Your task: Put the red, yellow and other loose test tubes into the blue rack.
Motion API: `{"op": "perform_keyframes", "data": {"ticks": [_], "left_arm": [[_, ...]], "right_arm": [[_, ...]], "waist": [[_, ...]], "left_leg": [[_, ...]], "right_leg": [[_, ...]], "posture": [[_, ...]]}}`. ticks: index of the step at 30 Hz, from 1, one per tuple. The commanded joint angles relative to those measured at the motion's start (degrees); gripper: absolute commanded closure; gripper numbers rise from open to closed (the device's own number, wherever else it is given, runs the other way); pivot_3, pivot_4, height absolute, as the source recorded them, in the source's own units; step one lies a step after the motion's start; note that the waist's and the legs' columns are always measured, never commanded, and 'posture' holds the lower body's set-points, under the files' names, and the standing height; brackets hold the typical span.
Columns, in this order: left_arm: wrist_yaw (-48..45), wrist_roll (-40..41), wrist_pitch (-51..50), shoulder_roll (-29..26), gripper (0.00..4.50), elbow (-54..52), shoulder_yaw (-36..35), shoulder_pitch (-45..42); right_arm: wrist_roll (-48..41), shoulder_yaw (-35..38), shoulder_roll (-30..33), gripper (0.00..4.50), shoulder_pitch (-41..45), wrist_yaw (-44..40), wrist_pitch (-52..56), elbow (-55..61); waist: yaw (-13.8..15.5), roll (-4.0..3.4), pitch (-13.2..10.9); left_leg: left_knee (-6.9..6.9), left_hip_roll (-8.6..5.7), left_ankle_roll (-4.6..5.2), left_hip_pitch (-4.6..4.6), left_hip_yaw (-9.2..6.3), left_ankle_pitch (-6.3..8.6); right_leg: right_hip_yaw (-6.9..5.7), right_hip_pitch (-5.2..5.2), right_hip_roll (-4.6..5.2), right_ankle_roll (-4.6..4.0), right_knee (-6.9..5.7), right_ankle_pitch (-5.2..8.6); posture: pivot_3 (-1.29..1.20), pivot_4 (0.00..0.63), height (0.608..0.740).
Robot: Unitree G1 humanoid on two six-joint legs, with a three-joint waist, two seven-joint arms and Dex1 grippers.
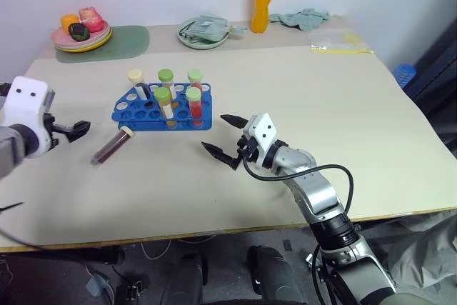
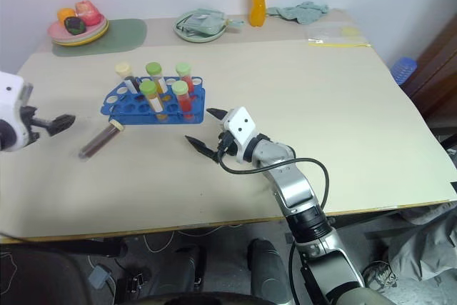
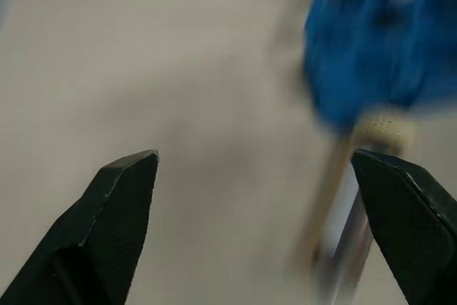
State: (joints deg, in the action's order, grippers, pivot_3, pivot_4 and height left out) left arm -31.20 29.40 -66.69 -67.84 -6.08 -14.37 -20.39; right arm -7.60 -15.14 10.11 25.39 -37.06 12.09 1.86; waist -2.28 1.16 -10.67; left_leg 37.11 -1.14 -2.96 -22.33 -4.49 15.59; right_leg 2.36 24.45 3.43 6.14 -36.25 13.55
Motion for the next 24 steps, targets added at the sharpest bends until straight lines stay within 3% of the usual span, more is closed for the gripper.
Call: {"op": "perform_keyframes", "data": {"ticks": [1, 6, 10, 13, 16, 18, 19, 21, 24], "left_arm": [[-13.62, -2.94, 2.08, -4.94, 0.05, 6.65, 13.83, -8.33], [-25.69, -15.34, 8.89, -0.26, 0.05, 21.79, 33.74, -23.81], [-31.52, -23.61, 13.55, 5.74, 0.05, 33.08, 42.49, -31.29], [-33.75, -27.78, 15.36, 10.21, 0.91, 40.48, 45.24, -35.66], [-37.11, -30.8, 18.39, 10.92, 2.45, 41.8, 46.51, -36.9], [-40.26, -32.04, 21.39, 8.59, 3.45, 39.97, 46.21, -35.9], [-41.3, -32.53, 22.42, 7.8, 3.76, 39.43, 45.88, -35.48], [-43.35, -32.8, 26.34, 4.43, 3.79, 37.32, 44.19, -33.24], [-45.67, -24.23, 40.12, -3.49, 3.79, 31.55, 30.53, -22.25]], "right_arm": [[-0.47, -0.29, -0.71, 0.0, 1.65, -0.86, -1.44, 0.2], [0.01, -0.59, -1.17, 0.0, 2.21, -0.92, -2.46, -0.56], [0.31, -0.25, -0.89, 0.0, 1.44, -0.1, -2.43, 0.2], [0.5, -0.3, -0.86, 0.0, 0.56, 0.58, -1.94, 1.05], [0.7, -0.43, -1.0, 0.0, 0.04, 1.25, -1.68, 1.77], [0.77, -0.44, -0.96, 0.0, -0.21, 1.67, -1.54, 2.2], [0.77, -0.45, -0.93, 0.0, -0.28, 1.78, -1.48, 2.34], [0.66, -0.38, -0.72, 0.0, -0.59, 1.92, -1.25, 2.87], [0.3, -0.25, -0.44, 0.0, -1.2, 1.97, -0.71, 3.61]], "waist": [[0.07, -0.02, -0.01], [-0.21, -0.03, -0.01], [-0.32, -0.01, -0.02], [-0.28, 0.01, -0.02], [-0.39, 0.0, -0.02], [-0.43, 0.0, -0.03], [-0.53, 0.01, -0.03], [-0.66, 0.0, -0.03], [-1.69, 0.0, -0.04]], "left_leg": [[0.0, 0.0, 0.0, 0.01, 0.0, 0.0], [0.0, 0.0, -0.04, 0.0, 0.05, -0.03], [0.01, 0.03, -0.04, -0.03, 0.08, -0.03], [0.02, 0.03, -0.03, -0.09, 0.08, -0.03], [0.04, 0.03, -0.03, -0.09, 0.08, -0.03], [0.03, 0.03, -0.03, -0.09, 0.08, -0.03], [0.03, 0.04, -0.03, -0.09, 0.08, -0.02], [0.02, 0.05, -0.03, -0.09, 0.09, -0.02], [-0.03, 0.09, -0.01, -0.11, 0.13, -0.01]], "right_leg": [[0.0, -0.02, 0.01, 0.0, 0.0, 0.0], [0.02, 0.01, -0.04, -0.01, -0.02, 0.0], [0.06, 0.06, -0.07, 0.0, -0.01, 0.0], [0.07, 0.12, -0.08, 0.0, -0.02, 0.0], [0.08, 0.13, -0.06, 0.0, -0.04, 0.0], [0.1, 0.14, -0.06, 0.0, -0.05, 0.0], [0.1, 0.16, -0.07, 0.0, -0.06, 0.0], [0.12, 0.18, -0.07, 0.0, -0.07, 0.0], [0.18, 0.27, -0.08, -0.01, -0.09, 0.0]], "posture": [[0.0, 0.15, 0.74], [0.0, 0.15, 0.74], [0.0, 0.15, 0.74], [0.0, 0.15, 0.74], [0.0, 0.15, 0.74], [0.0, 0.15, 0.74], [0.0, 0.15, 0.74], [0.0, 0.15, 0.74], [0.0, 0.15, 0.74]]}}
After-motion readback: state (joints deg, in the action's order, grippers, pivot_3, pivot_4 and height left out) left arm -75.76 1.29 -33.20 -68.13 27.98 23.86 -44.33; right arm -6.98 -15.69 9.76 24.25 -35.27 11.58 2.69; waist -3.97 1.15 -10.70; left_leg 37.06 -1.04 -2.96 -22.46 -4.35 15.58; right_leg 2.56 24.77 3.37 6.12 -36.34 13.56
